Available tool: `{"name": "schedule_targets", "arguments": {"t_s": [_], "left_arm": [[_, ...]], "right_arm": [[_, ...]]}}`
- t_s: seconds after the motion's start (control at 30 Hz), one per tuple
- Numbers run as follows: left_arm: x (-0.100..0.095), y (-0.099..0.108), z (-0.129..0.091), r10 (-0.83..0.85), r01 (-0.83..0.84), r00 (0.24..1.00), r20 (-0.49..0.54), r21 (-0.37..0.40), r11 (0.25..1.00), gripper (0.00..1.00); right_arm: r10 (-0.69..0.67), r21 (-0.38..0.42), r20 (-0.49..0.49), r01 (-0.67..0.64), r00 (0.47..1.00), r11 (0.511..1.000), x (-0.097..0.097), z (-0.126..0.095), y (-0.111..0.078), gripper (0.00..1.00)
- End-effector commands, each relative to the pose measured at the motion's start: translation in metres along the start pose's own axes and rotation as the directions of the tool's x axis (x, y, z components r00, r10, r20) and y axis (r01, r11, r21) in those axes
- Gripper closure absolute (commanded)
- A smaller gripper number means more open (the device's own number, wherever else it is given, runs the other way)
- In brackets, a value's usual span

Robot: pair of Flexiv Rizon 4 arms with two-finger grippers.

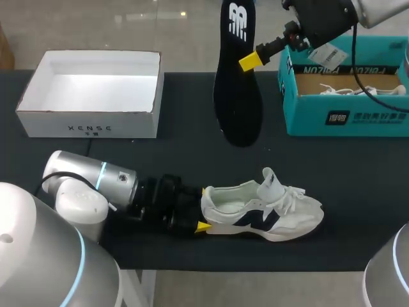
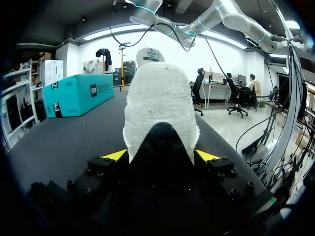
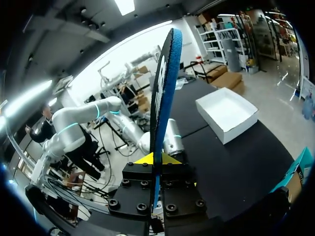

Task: Take the shoe out of the shoebox, open the shoe tongue, remove and reinsert the insole, then place the shoe into the shoebox

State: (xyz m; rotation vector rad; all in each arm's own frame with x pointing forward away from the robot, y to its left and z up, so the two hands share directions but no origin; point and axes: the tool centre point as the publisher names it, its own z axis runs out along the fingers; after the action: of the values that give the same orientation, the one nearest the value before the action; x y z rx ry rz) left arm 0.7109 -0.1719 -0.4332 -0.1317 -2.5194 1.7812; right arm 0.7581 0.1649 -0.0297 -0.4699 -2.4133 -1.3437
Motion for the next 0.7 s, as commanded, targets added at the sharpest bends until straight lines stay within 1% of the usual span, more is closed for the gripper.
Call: {"name": "schedule_targets", "arguments": {"t_s": [0.03,0.07,0.1,0.7], "left_arm": [[-0.0002,0.0036,0.0047,0.0,0.0,1.0,0.001,-0.003,1.0,1.0],[-0.0002,0.0036,0.0047,0.0,0.0,1.0,0.001,-0.003,1.0,1.0],[-0.0002,0.0036,0.0047,0.0,0.0,1.0,0.001,-0.003,1.0,1.0],[-0.0002,0.0036,0.0047,0.0,0.0,1.0,0.001,-0.003,1.0,1.0]], "right_arm": [[-0.001,-0.006,-0.003,0.001,1.0,1.0,-0.0008,-0.0081,-0.0044,1.0],[-0.001,-0.004,0.001,0.001,1.0,1.0,-0.0012,-0.0095,-0.005,1.0],[-0.001,0.014,0.022,0.0,1.0,1.0,-0.0016,-0.0111,-0.0052,1.0],[-0.001,0.014,0.022,0.0,1.0,1.0,-0.0016,-0.0111,-0.0052,1.0]]}}
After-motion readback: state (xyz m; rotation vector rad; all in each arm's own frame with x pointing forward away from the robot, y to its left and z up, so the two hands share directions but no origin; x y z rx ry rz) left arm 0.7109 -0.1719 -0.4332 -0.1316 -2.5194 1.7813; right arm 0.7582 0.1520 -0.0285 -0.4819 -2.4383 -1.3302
